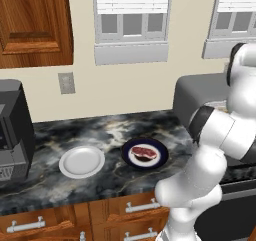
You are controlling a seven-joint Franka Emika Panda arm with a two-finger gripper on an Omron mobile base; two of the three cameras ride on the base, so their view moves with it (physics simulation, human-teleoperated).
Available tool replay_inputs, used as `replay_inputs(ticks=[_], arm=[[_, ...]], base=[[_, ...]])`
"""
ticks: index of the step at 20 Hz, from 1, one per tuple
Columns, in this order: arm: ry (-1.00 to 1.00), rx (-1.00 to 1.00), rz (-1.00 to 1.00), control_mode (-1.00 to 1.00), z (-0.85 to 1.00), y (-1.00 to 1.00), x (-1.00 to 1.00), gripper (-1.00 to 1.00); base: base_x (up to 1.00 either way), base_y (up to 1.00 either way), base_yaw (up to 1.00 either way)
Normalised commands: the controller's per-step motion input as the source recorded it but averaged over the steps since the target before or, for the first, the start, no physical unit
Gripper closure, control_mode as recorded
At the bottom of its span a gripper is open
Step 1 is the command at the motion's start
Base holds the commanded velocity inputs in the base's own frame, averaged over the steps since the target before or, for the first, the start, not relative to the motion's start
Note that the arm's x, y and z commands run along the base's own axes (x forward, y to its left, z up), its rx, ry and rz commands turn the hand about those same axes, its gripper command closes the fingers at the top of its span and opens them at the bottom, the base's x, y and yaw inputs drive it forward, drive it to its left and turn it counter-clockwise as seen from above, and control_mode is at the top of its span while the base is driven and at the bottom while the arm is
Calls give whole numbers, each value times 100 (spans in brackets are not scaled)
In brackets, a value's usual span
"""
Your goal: Open the toaster oven door. Place the hotdog bun on the bottom rack in the toaster oven and place the steak on the top rack.
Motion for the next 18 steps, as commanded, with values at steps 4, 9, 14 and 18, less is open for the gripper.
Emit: replay_inputs(ticks=[4, 9, 14, 18], arm=[[0, -5, 5, -100, 8, 100, 0, -100], [0, -3, 13, -100, 0, 100, -1, -100], [4, -2, 26, -100, 0, 100, 1, -100], [1, -7, 36, -100, -1, 100, 0, -100]], base=[[0, 0, 0], [0, 0, 0], [0, 0, 0], [0, 0, 0]])
